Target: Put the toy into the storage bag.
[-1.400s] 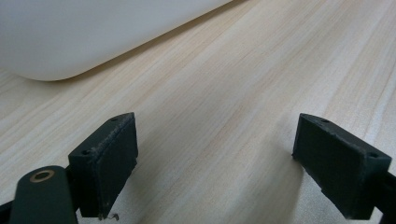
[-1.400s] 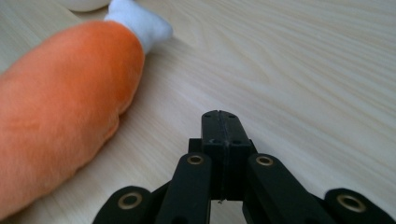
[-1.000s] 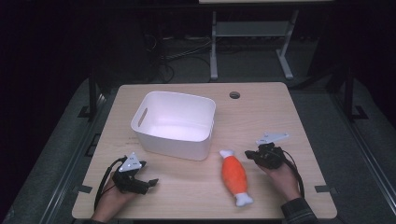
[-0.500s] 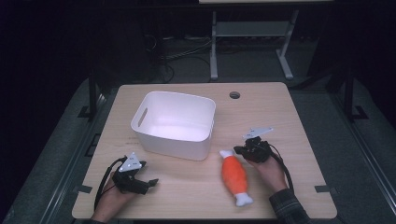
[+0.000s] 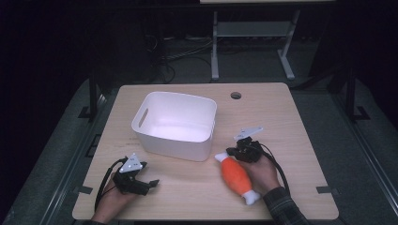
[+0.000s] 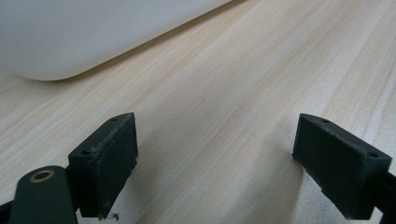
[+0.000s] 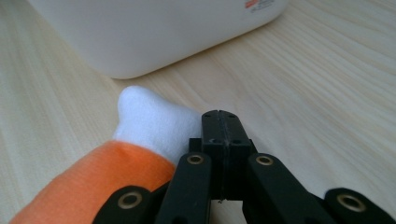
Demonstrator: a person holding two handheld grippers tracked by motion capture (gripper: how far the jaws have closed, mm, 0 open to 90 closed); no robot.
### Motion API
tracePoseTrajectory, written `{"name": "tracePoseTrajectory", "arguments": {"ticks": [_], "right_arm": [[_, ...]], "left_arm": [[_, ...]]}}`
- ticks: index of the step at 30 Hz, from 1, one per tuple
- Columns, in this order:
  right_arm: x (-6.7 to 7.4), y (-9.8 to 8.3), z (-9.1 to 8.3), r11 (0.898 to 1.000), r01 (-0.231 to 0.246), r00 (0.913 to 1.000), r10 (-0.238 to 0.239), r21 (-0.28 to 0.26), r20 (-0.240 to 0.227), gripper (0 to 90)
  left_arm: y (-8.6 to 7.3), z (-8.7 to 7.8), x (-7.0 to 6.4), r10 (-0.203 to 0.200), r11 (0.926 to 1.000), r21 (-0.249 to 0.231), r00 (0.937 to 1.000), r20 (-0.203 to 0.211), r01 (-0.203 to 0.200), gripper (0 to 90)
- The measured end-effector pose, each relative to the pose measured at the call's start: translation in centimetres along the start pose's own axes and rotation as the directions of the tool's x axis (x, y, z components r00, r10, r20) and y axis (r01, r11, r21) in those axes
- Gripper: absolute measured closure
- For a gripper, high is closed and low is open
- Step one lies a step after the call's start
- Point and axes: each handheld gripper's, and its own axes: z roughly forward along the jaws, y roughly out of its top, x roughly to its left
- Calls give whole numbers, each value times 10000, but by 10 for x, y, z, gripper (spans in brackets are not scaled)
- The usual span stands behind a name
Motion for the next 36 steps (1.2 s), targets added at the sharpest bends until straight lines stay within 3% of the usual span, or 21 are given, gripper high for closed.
{"name": "tracePoseTrajectory", "arguments": {"ticks": [9, 22, 31, 36], "right_arm": [[7, 2, -1, 9992, 362, 9982, -369, -160, -483, 896], [22, 8, -2, 9947, 987, 9870, -1016, -295, -1241, 896], [21, 8, -3, 9960, 865, 9899, -882, -202, -1111, 879], [11, 5, -11, 9985, 441, 9957, -465, -310, -795, 767]], "left_arm": [[0, 0, 0, 2, 10000, 1, 10000, 0, -2, 131], [0, 0, 0, -8, 10000, -8, 10000, 0, 8, 131], [0, 0, 0, -1, 10000, -6, 10000, -1, 1, 131], [0, 0, 0, -1, 10000, 0, 10000, -1, 1, 131]]}}
